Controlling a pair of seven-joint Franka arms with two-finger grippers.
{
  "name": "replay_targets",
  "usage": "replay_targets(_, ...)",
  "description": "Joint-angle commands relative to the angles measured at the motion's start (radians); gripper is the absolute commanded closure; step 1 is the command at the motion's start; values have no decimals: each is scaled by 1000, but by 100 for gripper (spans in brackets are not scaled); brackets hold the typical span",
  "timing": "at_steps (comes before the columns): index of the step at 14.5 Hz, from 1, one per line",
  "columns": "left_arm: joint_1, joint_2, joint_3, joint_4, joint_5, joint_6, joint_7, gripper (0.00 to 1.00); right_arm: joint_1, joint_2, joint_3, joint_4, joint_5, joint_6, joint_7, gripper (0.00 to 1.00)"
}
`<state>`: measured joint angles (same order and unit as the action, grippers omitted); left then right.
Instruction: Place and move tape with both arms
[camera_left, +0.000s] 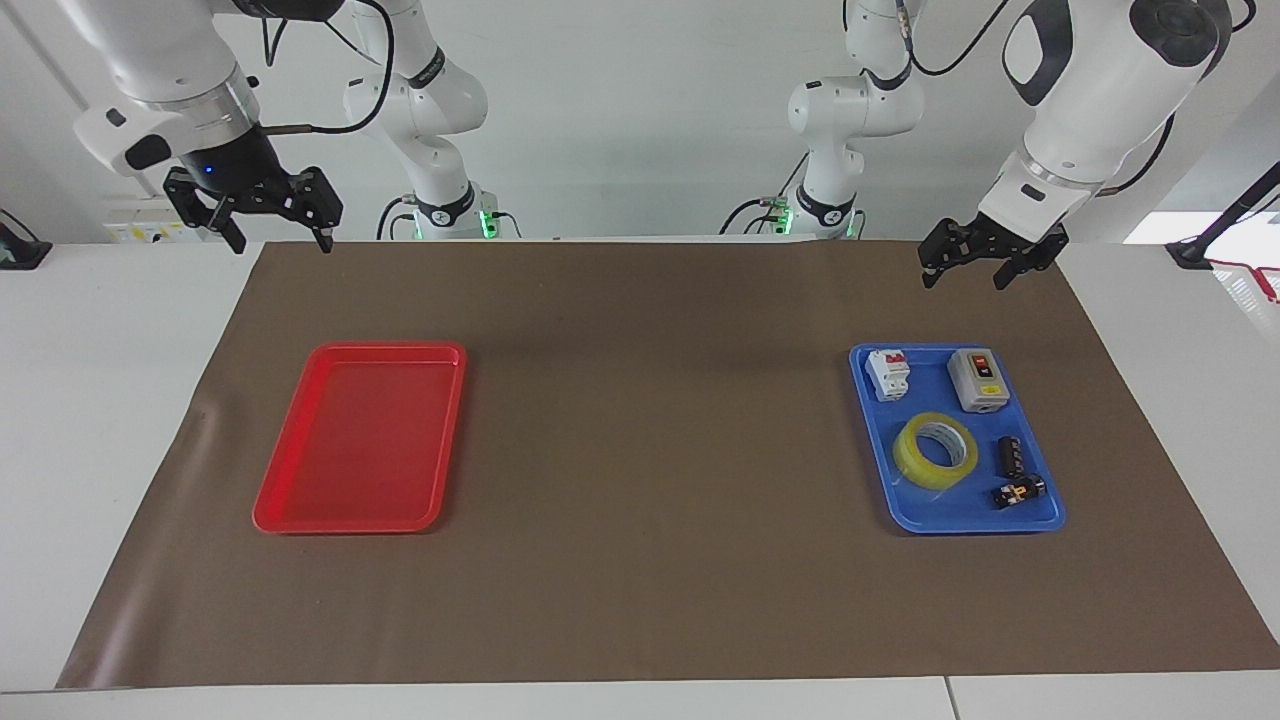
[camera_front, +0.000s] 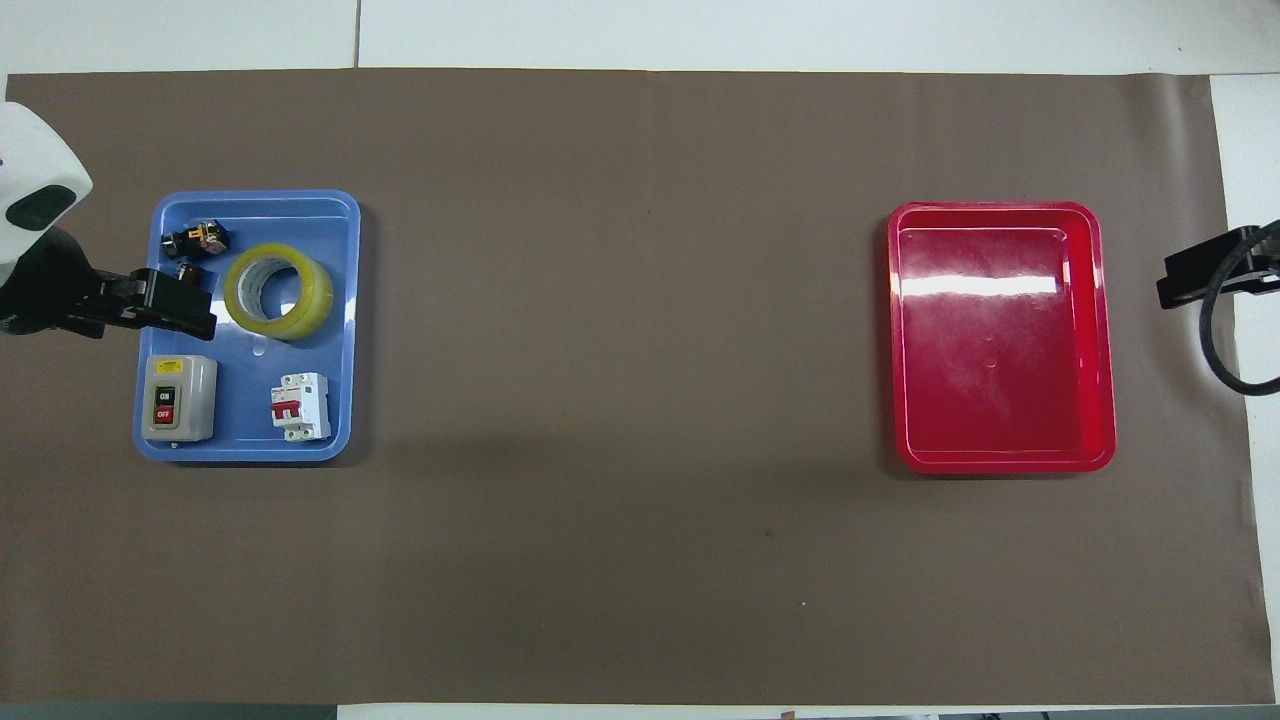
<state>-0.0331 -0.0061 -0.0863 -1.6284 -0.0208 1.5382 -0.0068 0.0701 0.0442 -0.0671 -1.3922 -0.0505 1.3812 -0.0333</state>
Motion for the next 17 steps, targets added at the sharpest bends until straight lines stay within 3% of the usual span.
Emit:
replay_targets(1, 10, -11, -7, -2, 4, 7, 5, 0, -15, -14, 3, -14, 20, 9, -19, 0)
replay_targets(13, 10, -6, -9, -8, 5, 14, 7, 0, -16, -14, 3, -14, 20, 9, -22, 0)
replay_targets(17, 12, -8, 13, -109, 12, 170, 16, 0, -16, -14, 3, -14, 20, 9, -22, 0)
